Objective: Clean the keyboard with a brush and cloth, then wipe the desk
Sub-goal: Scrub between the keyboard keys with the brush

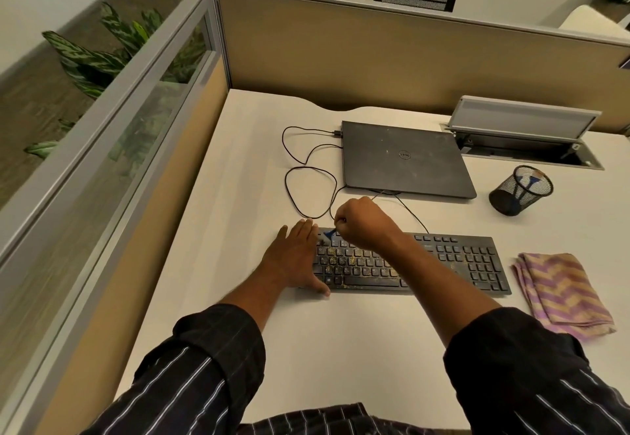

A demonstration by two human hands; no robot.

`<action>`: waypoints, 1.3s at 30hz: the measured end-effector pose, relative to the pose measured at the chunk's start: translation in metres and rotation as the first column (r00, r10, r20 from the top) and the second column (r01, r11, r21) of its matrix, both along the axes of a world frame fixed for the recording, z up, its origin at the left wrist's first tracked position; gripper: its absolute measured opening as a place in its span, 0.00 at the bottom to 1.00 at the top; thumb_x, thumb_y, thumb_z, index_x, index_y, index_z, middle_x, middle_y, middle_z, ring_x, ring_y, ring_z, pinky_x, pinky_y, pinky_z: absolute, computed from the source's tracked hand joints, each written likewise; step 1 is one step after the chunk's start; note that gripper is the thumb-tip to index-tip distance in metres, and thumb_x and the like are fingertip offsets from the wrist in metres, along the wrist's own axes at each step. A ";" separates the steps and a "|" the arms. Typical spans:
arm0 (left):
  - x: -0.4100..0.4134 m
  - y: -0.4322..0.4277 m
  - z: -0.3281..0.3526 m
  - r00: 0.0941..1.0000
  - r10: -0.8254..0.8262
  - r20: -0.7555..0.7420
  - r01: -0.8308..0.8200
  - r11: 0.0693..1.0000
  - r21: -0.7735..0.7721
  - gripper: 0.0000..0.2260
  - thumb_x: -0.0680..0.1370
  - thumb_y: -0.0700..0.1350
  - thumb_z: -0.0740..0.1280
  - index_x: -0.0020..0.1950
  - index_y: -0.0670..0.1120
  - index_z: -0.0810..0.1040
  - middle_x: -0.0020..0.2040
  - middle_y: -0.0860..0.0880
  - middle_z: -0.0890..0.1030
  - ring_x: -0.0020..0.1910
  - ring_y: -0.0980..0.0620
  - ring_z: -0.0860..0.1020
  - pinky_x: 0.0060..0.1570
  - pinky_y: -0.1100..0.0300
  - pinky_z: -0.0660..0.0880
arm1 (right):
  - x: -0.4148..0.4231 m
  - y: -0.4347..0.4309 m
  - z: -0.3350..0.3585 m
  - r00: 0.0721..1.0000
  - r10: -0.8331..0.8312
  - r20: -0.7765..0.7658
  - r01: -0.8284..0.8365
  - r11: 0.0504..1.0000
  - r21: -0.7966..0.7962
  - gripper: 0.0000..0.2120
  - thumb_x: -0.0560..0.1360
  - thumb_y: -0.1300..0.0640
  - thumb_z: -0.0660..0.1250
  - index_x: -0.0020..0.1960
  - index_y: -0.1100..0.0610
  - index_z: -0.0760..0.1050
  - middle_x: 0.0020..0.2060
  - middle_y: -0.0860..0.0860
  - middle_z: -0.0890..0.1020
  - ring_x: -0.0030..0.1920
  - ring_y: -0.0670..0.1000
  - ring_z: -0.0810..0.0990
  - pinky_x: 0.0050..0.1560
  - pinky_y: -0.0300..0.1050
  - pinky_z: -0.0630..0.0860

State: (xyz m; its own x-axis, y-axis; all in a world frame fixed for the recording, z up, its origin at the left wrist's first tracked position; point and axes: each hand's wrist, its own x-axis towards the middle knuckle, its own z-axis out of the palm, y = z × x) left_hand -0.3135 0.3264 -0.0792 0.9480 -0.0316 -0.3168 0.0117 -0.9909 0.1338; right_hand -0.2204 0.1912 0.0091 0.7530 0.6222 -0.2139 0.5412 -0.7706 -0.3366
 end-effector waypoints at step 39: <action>-0.008 0.013 0.005 0.997 0.043 -0.060 -0.043 0.999 -0.002 0.66 0.60 0.79 0.68 0.82 0.43 0.41 0.83 0.44 0.44 0.81 0.46 0.42 0.78 0.38 0.44 | -0.007 0.015 -0.004 0.996 0.051 -0.073 -0.057 0.994 -0.088 0.07 0.74 0.64 0.64 0.42 0.62 0.81 0.38 0.55 0.83 0.38 0.53 0.82 0.40 0.46 0.80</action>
